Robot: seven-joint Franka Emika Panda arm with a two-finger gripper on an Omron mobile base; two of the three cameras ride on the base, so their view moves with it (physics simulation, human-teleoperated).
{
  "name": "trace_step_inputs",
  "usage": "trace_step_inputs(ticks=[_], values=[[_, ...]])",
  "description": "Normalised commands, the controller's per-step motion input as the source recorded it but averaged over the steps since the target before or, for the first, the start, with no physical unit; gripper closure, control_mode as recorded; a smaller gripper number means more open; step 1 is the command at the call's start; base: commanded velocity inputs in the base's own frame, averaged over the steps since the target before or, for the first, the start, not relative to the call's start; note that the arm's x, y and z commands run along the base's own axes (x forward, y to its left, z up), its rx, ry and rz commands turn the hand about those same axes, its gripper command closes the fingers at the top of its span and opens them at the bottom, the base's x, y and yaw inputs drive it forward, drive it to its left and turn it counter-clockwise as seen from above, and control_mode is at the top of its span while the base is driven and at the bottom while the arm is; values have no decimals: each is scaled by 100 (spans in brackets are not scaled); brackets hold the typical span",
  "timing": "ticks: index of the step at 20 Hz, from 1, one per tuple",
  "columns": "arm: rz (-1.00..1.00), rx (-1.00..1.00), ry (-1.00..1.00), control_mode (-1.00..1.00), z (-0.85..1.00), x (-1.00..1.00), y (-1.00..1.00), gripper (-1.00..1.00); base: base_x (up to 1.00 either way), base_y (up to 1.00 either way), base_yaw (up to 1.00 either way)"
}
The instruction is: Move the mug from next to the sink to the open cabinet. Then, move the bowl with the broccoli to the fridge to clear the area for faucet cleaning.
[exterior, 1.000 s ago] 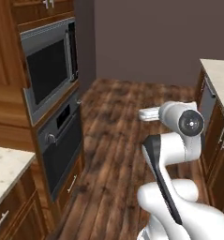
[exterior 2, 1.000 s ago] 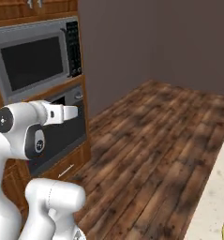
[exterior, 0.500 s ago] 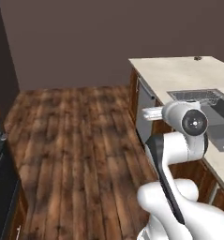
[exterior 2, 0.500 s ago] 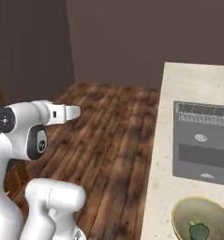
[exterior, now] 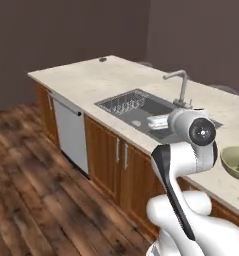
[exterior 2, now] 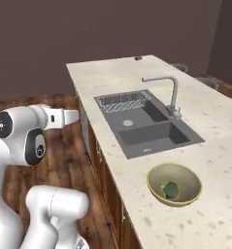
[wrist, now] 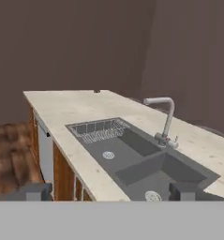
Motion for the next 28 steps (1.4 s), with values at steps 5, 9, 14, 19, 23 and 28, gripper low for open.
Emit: trace_step_inputs(ticks=[5,9,14,19,23,28], values=[[0,0,0,100,0,0,0,-100,-3,8,-100],[0,0,0,100,0,0,0,-100,-1,1,-97],[0,0,0,100,0,0,0,-100,38,0,-61],[-4,21,26,-100,0,21,-40,-100,29,-39,-8],[-19,47,86,-100,0,57,-74,-100,0,0,0],[-18,35,79,-100,-7,33,-36,-100,0,0,0]])
